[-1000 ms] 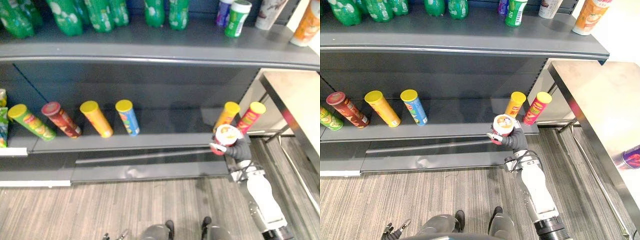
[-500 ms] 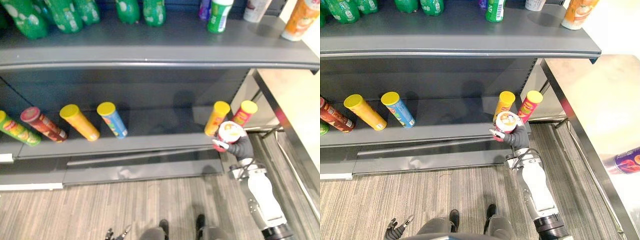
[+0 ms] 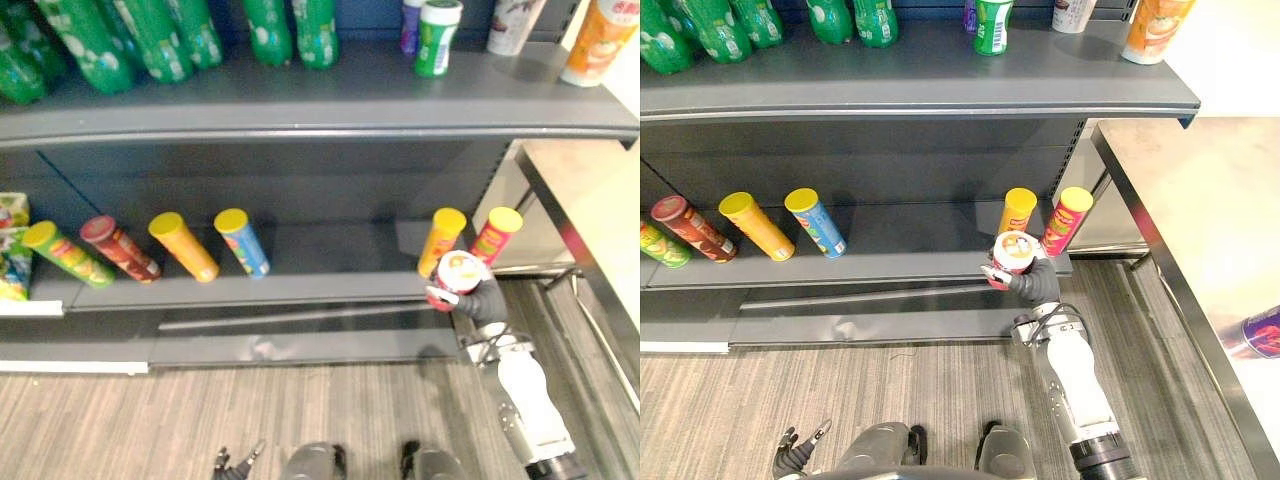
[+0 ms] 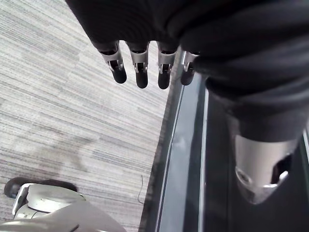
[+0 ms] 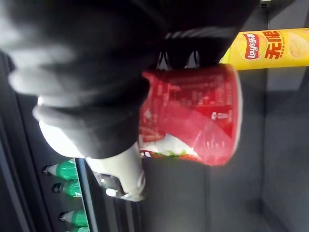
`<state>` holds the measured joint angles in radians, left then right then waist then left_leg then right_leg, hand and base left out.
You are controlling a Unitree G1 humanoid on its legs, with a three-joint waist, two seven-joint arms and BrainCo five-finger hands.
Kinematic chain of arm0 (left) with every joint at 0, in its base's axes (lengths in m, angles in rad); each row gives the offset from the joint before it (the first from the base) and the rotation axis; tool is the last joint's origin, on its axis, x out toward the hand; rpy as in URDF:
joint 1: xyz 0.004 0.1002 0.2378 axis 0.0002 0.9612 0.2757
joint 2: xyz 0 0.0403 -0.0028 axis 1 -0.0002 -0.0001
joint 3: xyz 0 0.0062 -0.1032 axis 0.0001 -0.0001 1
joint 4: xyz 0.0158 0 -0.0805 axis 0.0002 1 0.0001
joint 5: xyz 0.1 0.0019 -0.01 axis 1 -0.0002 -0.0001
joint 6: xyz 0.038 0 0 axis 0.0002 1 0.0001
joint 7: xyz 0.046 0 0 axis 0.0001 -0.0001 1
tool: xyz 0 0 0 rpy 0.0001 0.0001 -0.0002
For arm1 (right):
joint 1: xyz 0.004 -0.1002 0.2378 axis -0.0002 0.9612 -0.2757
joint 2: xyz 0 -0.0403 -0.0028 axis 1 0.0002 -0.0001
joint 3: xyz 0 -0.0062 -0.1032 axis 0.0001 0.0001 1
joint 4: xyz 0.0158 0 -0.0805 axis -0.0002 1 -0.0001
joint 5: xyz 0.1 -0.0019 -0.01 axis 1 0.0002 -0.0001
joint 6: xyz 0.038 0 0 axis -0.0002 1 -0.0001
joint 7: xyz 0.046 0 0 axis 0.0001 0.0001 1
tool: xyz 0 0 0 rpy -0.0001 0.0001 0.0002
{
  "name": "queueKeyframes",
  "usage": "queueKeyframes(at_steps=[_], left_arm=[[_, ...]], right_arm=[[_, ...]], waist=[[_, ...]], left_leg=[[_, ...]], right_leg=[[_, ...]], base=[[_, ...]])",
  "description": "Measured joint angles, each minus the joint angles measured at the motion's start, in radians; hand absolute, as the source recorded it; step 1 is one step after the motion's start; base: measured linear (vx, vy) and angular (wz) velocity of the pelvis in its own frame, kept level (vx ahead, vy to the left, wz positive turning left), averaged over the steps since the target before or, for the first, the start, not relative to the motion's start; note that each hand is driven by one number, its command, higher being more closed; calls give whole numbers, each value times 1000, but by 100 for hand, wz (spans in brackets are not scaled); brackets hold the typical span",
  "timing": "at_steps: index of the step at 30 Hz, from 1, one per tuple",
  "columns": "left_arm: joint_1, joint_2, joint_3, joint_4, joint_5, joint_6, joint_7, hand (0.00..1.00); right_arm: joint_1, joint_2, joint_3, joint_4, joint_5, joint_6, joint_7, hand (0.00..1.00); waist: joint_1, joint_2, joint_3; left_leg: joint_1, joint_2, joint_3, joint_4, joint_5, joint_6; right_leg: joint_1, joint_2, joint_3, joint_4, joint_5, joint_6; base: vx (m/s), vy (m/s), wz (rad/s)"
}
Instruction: Put the gum and the chips on the shelf.
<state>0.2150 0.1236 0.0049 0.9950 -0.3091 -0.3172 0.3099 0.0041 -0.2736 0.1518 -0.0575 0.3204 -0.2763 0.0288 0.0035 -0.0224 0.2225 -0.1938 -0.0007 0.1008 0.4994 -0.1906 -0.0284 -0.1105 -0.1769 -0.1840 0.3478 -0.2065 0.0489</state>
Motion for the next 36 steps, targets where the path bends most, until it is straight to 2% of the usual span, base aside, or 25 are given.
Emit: queueKeyframes(at_steps=[2,3,5,6,8,9,13,16,19,21,22,24,26,28,31,32,33,36], left_arm=[[6,-4,-2,0,3,0,-1,0],[7,-4,-6,0,6,-1,0,0],[15,-7,-10,1,6,-1,0,0],[22,-15,-12,1,7,-1,0,0],[24,-11,-22,3,8,-1,4,0],[24,-2,-33,4,9,-1,3,0],[21,12,-53,2,9,-1,3,0],[21,19,-58,0,9,-1,-1,0],[21,24,-57,-3,17,-1,-4,0],[22,30,-55,-13,17,-1,-8,0],[22,30,-55,-16,17,-1,-8,0],[13,31,-54,-25,16,-1,-7,0],[10,38,-41,-42,16,0,-5,0],[1,35,-28,-42,16,1,0,0],[-3,24,-6,-38,16,9,8,0],[-3,16,3,-38,16,15,13,0],[-1,9,15,-37,16,15,18,0],[4,-2,38,-36,16,14,22,0]], right_arm=[[0,4,1,26,-8,-2,-6,100],[6,0,2,42,-9,-7,-12,100],[22,-7,-2,42,-9,-21,-17,100],[32,-24,-7,42,-7,-25,-18,100],[55,-24,-12,43,-7,-29,-16,100],[66,-22,-11,42,-7,-35,-13,100],[73,-17,-12,40,-9,-41,-20,100],[60,9,-16,35,-20,-45,-29,100],[43,16,-27,34,-36,-46,-36,100],[1,18,-22,35,-36,-46,-36,100],[-13,18,-16,36,-36,-46,-37,100],[-63,20,17,40,-37,-46,-43,100],[-99,30,42,56,-37,-46,-44,100],[-122,46,44,74,-36,-43,-47,100],[-117,47,43,74,-34,-40,-43,100],[-118,47,43,73,-30,-40,-39,100],[-117,47,44,72,-25,-36,-32,100],[-113,46,44,71,-25,-25,-24,100]], waist=[[0,6,2],[2,9,2],[-2,17,2],[-3,44,-2],[-1,29,-3],[-2,22,-7],[2,10,-16],[7,7,-20],[14,6,-21],[28,-4,-24],[29,-4,-24],[26,-3,-23],[28,-16,-21],[29,-17,-21],[29,-20,-20],[31,-19,-20],[28,-16,-21],[28,-16,-22]], left_leg=[[-14,54,9,-3,-18,0],[-12,88,-2,-52,-6,-15],[4,120,-15,-120,1,-29],[25,138,-17,-169,27,-53],[39,113,22,-166,39,-51],[39,90,32,-166,30,-36],[34,42,78,-167,7,-4],[23,30,103,-163,-5,19],[46,44,116,-166,-16,27],[68,56,140,-173,-16,28],[74,59,141,-175,-15,28],[77,82,143,-181,-15,28],[73,92,144,-178,-15,27],[60,103,132,-178,-11,17],[42,115,100,-186,8,-12],[42,119,90,-198,20,-20],[46,125,75,-229,47,-30],[74,139,56,-331,120,-53]], right_leg=[[14,-9,1,-1,-4,7],[14,-22,5,7,-10,16],[8,-30,14,23,-19,31],[8,-32,26,35,-24,47],[18,-60,49,20,-13,86],[32,-79,56,-20,1,109],[65,-124,76,-141,76,155],[61,-135,78,-180,143,143],[24,-125,75,-106,187,80],[-11,-121,71,-63,219,50],[-11,-118,71,-65,219,46],[-12,-80,70,-95,203,32],[-8,-40,66,-138,210,31],[4,-22,77,-164,208,35],[34,-9,23,-220,184,70],[46,-1,17,-239,173,86],[47,8,3,-244,173,86],[48,36,-18,-269,178,70]], base=[[-60,49,2],[-26,125,-9],[9,179,-15],[68,280,-20],[117,338,-24],[119,274,-16],[146,248,-15],[166,157,-19],[139,124,-19],[101,128,-40],[65,73,-34],[16,-14,-14],[-23,-85,-5],[-40,-120,6],[-63,-191,22],[-79,-193,23],[-82,-186,24],[-75,-153,16]])
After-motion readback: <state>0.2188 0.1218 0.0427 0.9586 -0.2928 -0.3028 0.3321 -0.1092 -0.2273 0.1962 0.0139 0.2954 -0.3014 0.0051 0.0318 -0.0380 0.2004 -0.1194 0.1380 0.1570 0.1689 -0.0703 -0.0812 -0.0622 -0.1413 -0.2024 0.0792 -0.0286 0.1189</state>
